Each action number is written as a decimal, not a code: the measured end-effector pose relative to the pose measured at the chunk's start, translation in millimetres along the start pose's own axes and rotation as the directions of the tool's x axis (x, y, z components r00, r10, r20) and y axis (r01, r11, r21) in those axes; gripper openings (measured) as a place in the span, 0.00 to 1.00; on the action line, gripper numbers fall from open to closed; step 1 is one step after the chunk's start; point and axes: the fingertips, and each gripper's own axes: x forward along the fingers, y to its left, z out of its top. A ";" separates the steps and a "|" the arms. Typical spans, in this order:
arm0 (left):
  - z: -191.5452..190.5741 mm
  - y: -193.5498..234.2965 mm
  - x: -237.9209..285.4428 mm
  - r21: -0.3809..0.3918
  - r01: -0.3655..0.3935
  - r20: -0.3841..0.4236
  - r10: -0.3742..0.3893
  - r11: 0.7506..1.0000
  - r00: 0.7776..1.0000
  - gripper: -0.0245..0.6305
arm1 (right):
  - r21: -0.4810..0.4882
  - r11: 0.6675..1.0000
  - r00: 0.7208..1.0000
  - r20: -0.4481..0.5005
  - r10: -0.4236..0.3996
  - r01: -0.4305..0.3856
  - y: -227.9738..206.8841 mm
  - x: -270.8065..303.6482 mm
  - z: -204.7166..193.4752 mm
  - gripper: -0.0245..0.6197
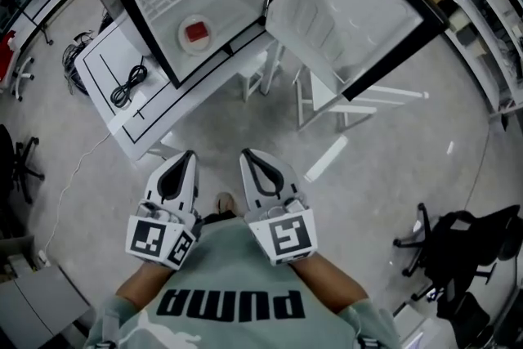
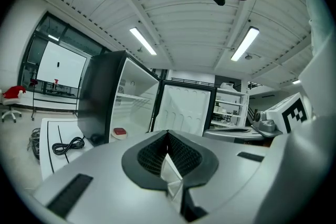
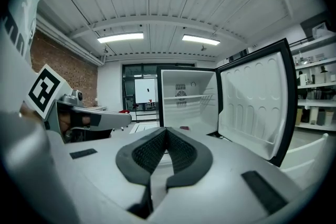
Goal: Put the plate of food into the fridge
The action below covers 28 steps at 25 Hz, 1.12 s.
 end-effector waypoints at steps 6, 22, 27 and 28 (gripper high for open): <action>-31.0 -20.9 1.2 -0.016 -0.032 -0.047 0.032 0.999 0.998 0.04 | 0.035 0.999 1.000 -0.030 0.009 -0.008 -14.5 -17.7 -23.5 0.05; -55.0 -36.0 3.8 -0.004 -0.041 -0.055 0.040 0.999 0.998 0.04 | 0.039 0.999 0.998 -0.063 0.002 0.000 -21.9 -38.4 -49.4 0.05; -55.6 -34.9 1.0 -0.011 -0.020 -0.058 0.019 1.000 0.998 0.04 | 0.043 0.999 0.998 -0.052 -0.023 0.026 -20.5 -41.5 -46.0 0.05; -54.8 -34.5 0.2 -0.011 -0.016 -0.057 0.015 1.000 0.998 0.04 | 0.045 0.999 0.998 -0.051 -0.027 0.029 -19.2 -41.8 -45.2 0.05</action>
